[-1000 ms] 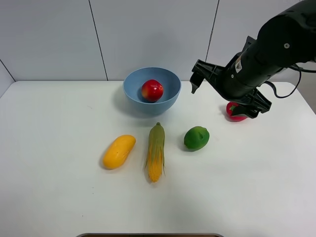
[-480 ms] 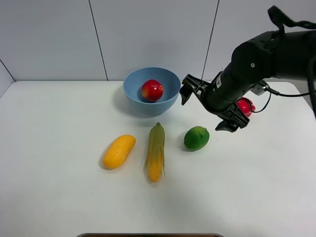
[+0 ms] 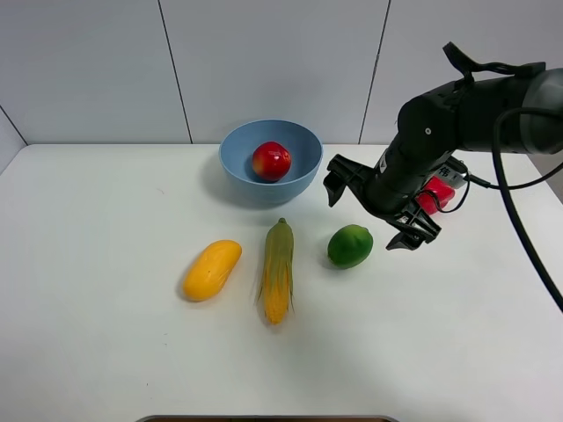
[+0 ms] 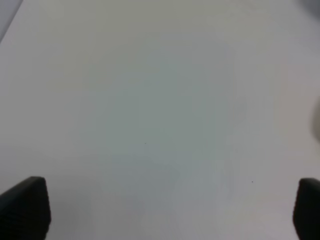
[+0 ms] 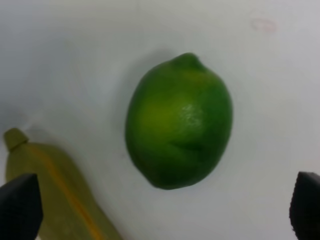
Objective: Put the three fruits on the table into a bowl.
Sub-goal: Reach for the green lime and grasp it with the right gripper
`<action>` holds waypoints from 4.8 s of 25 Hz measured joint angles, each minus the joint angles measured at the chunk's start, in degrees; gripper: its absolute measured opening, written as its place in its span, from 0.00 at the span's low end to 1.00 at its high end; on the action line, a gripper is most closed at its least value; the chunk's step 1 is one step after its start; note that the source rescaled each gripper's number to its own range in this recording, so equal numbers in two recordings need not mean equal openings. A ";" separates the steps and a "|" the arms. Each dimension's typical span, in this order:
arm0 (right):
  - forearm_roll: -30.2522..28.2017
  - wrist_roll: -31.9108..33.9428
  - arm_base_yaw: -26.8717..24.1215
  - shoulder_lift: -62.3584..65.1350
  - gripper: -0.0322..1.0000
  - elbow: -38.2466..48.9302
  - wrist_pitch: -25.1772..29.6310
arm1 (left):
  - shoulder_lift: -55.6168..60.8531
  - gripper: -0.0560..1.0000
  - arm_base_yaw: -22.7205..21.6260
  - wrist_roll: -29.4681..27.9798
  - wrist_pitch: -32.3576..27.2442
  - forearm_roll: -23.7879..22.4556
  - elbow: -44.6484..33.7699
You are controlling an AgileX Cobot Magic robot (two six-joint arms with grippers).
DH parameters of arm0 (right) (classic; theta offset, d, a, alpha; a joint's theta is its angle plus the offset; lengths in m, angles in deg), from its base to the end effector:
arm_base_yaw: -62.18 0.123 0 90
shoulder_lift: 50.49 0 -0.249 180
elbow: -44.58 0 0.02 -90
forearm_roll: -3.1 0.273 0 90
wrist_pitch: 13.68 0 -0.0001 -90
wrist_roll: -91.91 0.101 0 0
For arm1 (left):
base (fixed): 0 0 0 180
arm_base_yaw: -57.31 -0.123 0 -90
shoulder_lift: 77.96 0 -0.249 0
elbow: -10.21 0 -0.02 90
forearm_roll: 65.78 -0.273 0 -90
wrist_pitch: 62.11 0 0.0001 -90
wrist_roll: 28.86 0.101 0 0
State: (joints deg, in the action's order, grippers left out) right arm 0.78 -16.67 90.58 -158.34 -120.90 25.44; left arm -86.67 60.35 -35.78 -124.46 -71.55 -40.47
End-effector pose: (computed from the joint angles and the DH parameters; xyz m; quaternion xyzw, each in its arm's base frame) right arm 0.3088 0.1640 0.1350 0.3493 0.9230 0.1133 0.1151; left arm 0.0646 0.0056 0.2641 -0.0308 0.8719 0.0079 0.4887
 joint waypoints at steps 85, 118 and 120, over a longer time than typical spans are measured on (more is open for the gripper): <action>-3.46 13.11 -0.15 -14.59 1.00 -8.94 5.17 | 0.00 1.00 0.00 0.00 0.00 0.00 0.00; -4.89 13.11 1.44 -24.08 1.00 -12.41 3.66 | 0.00 1.00 0.00 0.00 0.00 0.00 0.00; -4.89 13.11 1.44 -24.08 1.00 -12.41 3.66 | 0.00 1.00 0.00 0.00 0.00 0.00 0.00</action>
State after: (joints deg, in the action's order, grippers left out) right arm -4.10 -3.55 92.02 -182.41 -133.31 29.10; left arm -86.67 60.35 -35.78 -124.46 -71.55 -40.47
